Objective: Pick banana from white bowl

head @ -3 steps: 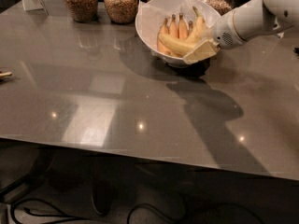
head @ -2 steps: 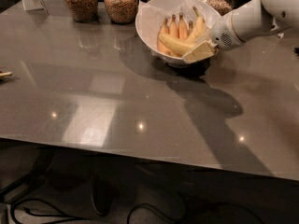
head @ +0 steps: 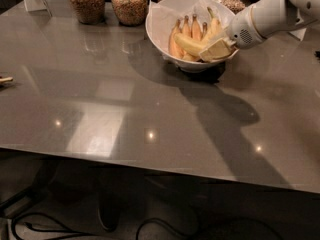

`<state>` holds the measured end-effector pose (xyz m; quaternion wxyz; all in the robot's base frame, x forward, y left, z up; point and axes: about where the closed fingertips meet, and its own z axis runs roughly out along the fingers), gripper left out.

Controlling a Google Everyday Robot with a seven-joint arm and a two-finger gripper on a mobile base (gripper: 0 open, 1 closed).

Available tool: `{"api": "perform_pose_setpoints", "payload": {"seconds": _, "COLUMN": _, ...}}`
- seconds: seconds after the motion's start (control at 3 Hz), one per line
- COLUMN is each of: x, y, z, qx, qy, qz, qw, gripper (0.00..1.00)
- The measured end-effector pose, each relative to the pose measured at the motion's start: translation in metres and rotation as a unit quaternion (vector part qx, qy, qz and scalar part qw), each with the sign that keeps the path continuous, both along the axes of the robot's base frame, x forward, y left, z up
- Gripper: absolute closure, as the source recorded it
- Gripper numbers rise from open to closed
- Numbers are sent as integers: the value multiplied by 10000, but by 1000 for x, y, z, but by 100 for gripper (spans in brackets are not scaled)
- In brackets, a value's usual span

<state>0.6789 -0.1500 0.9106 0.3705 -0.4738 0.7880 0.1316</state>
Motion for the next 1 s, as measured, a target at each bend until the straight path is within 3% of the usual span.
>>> {"api": "perform_pose_setpoints", "payload": {"seconds": 0.33, "x": -3, "y": -4, "z": 17, "qx": -67, "qy": -94, "qz": 67, "qw": 9999, "gripper": 100}}
{"api": "perform_pose_setpoints", "payload": {"seconds": 1.0, "x": -15, "y": -10, "z": 60, "qx": 93, "qy": -392, "qz": 344, "qw": 9986, "gripper": 100}}
